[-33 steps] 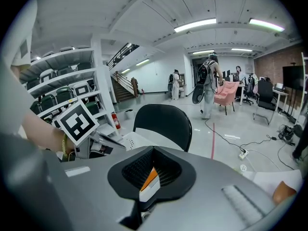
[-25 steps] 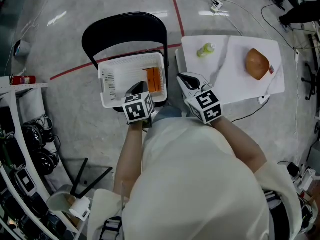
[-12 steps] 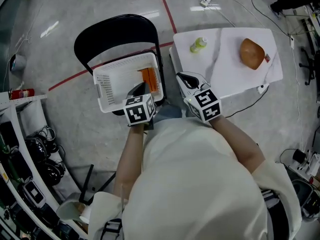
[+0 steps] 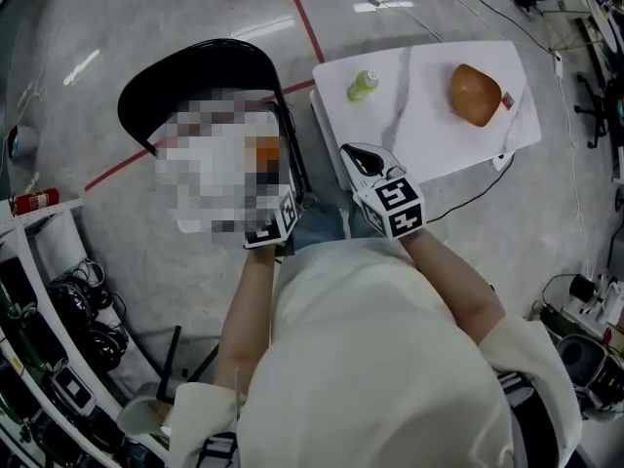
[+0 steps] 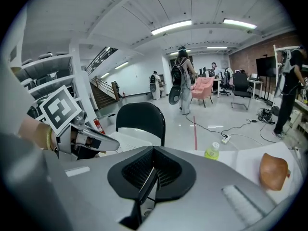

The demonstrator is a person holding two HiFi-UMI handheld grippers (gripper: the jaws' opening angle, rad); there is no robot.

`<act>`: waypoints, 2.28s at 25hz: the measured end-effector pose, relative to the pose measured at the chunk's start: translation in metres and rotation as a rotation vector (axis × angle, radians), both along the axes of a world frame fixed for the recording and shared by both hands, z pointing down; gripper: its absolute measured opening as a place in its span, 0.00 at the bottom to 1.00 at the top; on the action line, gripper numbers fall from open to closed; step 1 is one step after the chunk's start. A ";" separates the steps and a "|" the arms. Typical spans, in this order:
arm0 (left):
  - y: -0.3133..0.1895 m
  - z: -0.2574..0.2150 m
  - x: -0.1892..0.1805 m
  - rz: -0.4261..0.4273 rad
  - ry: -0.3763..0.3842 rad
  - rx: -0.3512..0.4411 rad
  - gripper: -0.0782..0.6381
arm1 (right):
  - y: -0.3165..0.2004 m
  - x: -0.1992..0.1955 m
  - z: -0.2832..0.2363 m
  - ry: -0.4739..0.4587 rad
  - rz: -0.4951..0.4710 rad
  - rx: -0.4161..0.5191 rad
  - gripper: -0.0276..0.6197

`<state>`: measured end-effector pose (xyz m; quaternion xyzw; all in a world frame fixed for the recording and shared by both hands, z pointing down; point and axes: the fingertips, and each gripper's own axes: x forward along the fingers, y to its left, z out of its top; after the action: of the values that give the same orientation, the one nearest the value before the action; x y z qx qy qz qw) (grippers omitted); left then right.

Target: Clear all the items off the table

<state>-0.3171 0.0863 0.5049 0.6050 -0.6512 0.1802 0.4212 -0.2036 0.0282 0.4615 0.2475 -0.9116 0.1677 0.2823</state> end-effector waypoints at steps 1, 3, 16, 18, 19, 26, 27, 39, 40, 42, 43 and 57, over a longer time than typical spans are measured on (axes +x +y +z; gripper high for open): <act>-0.004 0.001 0.005 0.006 0.000 -0.001 0.12 | -0.004 0.005 0.002 0.001 0.006 -0.005 0.04; -0.011 0.003 0.017 0.018 0.002 -0.006 0.12 | -0.011 0.016 0.007 0.004 0.016 -0.016 0.04; -0.097 0.057 0.102 0.123 0.044 0.014 0.33 | -0.086 0.088 0.051 0.032 0.064 -0.078 0.04; -0.114 0.068 0.109 0.129 0.007 0.040 0.40 | -0.097 0.098 0.059 0.038 0.074 -0.090 0.04; -0.123 0.072 0.111 0.130 -0.016 0.052 0.43 | -0.102 0.102 0.063 0.040 0.076 -0.095 0.04; -0.174 0.112 0.130 0.114 -0.044 0.127 0.62 | -0.129 0.126 0.094 0.039 0.097 -0.146 0.04; -0.179 0.119 0.131 0.114 -0.057 0.128 0.64 | -0.132 0.128 0.098 0.037 0.102 -0.155 0.04; -0.245 0.200 0.158 0.147 -0.117 0.143 0.77 | -0.157 0.157 0.163 0.052 0.110 -0.261 0.04; -0.250 0.205 0.159 0.150 -0.122 0.145 0.78 | -0.158 0.159 0.168 0.054 0.110 -0.268 0.04; -0.260 0.216 0.161 0.157 -0.123 0.145 0.78 | -0.162 0.164 0.176 0.056 0.115 -0.279 0.04; -0.265 0.221 0.162 0.161 -0.123 0.144 0.78 | -0.165 0.166 0.180 0.057 0.119 -0.285 0.04; -0.310 0.264 0.165 0.186 -0.218 0.093 0.66 | -0.176 0.195 0.215 0.078 0.164 -0.350 0.04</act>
<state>-0.1519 -0.2239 0.7692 0.6586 -0.6418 0.2526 0.3009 -0.0083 -0.1476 0.6763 0.2745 -0.8335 0.3364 0.3416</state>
